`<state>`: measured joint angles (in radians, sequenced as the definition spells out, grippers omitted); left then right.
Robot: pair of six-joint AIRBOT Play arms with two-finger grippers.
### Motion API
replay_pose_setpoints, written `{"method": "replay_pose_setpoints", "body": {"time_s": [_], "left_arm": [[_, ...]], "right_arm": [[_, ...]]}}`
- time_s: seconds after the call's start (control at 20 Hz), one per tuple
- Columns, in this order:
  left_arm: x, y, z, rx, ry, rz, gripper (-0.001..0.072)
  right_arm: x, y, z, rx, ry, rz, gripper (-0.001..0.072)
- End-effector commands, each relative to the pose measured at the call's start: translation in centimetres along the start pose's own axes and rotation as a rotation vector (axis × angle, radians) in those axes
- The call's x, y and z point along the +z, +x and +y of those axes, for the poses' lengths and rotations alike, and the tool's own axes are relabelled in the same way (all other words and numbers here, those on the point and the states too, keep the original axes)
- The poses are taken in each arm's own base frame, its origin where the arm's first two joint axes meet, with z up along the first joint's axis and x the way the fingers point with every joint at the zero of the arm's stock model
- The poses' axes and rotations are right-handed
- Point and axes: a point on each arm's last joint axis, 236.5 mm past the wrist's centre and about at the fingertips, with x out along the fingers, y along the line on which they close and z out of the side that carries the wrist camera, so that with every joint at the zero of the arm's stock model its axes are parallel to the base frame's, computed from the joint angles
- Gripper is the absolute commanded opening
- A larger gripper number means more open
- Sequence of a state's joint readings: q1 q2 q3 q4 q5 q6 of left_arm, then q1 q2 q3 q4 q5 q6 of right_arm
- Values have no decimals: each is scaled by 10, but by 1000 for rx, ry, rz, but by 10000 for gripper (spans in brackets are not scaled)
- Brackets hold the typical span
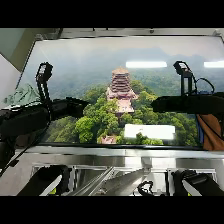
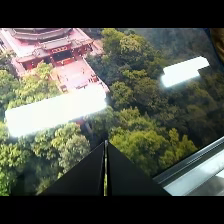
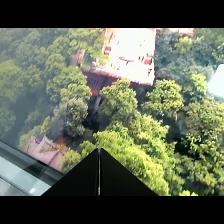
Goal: Fold the shirts.
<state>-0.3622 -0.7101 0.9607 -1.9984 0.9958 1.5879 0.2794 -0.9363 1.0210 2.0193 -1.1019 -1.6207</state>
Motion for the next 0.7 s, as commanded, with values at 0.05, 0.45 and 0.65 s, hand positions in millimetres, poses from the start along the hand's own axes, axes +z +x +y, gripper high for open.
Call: {"method": "replay_pose_setpoints", "body": {"time_s": [0.05, 0.45, 0.65], "left_arm": [[0, 0, 0, 0, 1, -1, 14], [0, 0, 0, 0, 1, 0, 14], [33, 0, 8, 35, 30, -120, 14]], "right_arm": [[0, 0, 0, 1, -1, 0, 25], [0, 0, 0, 1, 0, 0, 26], [1, 0, 1, 1, 1, -3, 25]]}}
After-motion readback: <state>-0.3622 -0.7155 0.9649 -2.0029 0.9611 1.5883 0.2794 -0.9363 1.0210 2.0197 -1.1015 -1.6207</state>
